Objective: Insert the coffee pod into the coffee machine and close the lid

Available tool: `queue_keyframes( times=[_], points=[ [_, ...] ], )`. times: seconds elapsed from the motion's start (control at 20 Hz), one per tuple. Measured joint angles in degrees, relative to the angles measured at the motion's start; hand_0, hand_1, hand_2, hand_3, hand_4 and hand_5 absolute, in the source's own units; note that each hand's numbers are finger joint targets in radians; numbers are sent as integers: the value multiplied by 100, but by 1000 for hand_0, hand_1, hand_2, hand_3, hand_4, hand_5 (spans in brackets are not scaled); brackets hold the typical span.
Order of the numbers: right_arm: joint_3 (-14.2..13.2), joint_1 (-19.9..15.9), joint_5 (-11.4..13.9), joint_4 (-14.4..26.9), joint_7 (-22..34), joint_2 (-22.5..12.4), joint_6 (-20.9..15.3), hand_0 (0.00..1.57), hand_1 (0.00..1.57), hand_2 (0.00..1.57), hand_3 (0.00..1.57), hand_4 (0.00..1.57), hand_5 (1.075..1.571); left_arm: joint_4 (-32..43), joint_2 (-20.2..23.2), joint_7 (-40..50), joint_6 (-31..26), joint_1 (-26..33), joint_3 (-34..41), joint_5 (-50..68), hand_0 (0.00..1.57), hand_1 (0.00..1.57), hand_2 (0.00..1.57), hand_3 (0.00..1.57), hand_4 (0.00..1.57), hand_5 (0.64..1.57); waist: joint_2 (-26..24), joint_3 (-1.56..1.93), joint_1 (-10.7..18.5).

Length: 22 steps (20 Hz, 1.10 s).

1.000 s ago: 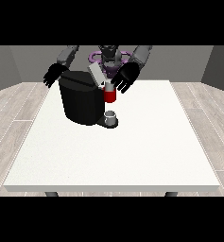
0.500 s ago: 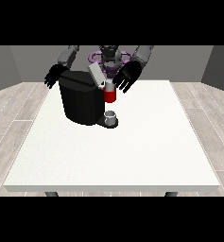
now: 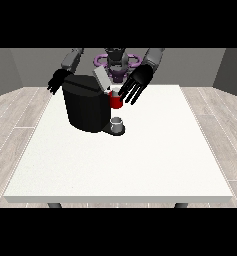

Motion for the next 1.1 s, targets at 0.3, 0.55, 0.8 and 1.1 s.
queue_keyframes(
  times=[0.3, 0.55, 0.8, 1.1],
  points=[
    [12, 143, -1, 66, -10, 30, -8, 0, 0, 0, 0, 411, 1571, -4, -106, 77, -144, 90, 7, -8, 0, 0, 0, 0, 0, 1571, -276, -2, 79],
    [87, 338, 25, 38, 0, 121, -55, 0, 0, 0, 0, 383, 1571, -59, -171, 106, -158, 225, 40, -10, 0, 0, 0, 0, 0, 1571, -498, -3, 144],
    [4, 563, -82, 80, -30, 118, -38, 0, 0, 0, 0, 430, 1571, -138, -421, 131, -169, 510, 292, 306, 0, 0, 0, 0, 0, 1571, -856, -5, 362],
    [-190, 1006, -235, 137, -71, -14, 79, 0, 0, 0, 0, 488, 1571, -159, -1023, 13, -201, 1075, 1133, 1373, 0, 0, 0, 0, 0, 1571, -1575, -8, 781]
  ],
)
